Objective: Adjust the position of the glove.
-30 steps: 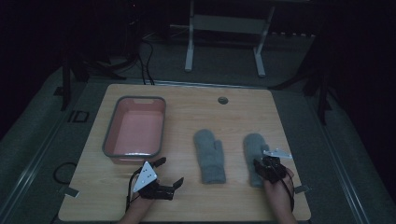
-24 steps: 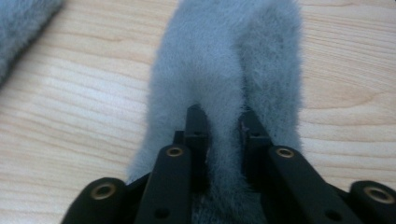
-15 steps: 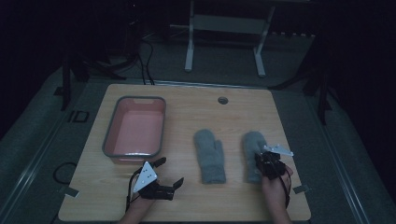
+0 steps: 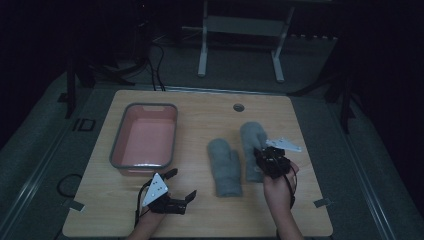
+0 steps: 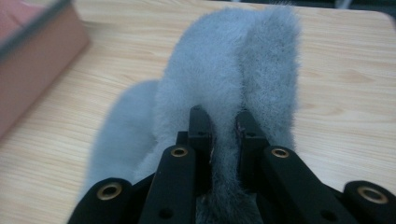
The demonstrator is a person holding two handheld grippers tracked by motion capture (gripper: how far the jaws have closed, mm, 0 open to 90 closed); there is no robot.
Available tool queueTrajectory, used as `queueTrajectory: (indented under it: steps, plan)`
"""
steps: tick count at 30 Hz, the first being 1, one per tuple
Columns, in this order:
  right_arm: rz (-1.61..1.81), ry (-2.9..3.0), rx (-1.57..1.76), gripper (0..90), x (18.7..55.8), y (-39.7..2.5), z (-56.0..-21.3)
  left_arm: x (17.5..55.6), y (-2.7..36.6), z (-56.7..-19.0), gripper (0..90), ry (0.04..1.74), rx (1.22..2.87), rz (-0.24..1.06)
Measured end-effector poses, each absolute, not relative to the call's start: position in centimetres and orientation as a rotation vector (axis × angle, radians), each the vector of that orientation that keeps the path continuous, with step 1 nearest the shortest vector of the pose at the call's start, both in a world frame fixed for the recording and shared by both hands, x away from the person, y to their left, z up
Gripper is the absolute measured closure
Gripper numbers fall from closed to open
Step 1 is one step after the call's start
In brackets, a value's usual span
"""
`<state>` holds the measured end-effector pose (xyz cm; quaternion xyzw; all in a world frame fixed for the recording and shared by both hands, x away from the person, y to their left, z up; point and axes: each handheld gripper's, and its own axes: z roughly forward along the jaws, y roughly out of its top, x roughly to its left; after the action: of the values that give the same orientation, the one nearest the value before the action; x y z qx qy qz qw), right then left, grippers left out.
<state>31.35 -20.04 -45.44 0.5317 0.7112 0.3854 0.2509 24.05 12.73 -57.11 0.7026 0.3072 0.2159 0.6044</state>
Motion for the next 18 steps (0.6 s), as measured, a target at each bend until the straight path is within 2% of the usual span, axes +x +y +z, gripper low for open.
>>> queueTrajectory:
  steps: [9,18]
  plan:
    - [1.127,1.998,1.428,80.5,30.6,-16.2,-45.2,24.0,12.7,-57.1,1.7,0.711,1.625,0.499]
    - [1.086,2.079,1.461,80.5,30.8,-13.6,-47.9,24.0,12.8,-57.1,1.7,0.709,1.624,0.498]
